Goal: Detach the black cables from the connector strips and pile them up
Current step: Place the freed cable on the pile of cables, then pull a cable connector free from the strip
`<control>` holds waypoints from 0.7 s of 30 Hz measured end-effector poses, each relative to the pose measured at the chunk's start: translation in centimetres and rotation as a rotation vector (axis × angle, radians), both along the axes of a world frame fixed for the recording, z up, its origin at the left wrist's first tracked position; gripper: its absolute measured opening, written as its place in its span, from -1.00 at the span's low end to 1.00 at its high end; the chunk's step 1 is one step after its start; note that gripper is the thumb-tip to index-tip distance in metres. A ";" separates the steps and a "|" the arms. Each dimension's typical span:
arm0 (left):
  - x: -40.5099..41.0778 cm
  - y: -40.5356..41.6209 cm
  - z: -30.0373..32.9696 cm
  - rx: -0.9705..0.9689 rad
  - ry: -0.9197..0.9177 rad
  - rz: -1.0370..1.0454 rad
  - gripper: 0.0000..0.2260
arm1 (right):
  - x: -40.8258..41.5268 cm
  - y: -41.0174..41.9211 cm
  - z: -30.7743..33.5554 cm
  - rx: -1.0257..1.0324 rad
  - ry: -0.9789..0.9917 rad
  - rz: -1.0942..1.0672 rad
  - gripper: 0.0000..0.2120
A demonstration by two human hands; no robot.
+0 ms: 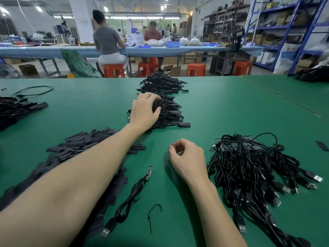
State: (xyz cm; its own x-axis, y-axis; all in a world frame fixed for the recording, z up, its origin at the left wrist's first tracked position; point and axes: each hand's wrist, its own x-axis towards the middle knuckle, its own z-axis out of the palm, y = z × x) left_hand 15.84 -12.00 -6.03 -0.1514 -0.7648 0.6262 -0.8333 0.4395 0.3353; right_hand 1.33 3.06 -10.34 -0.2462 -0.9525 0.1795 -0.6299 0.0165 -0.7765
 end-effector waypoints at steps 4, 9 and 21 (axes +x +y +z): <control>-0.4 4.6 0.2 0.016 0.312 -0.102 -0.78 | 0.2 0.2 0.3 0.006 0.037 0.024 -0.87; 0.2 10.3 -0.3 0.197 0.603 -0.099 -0.93 | 1.0 0.8 1.1 0.065 0.110 0.161 -0.74; 0.5 12.7 -0.7 0.381 0.606 -0.127 -0.95 | 4.1 1.9 3.6 0.344 0.198 0.288 -0.60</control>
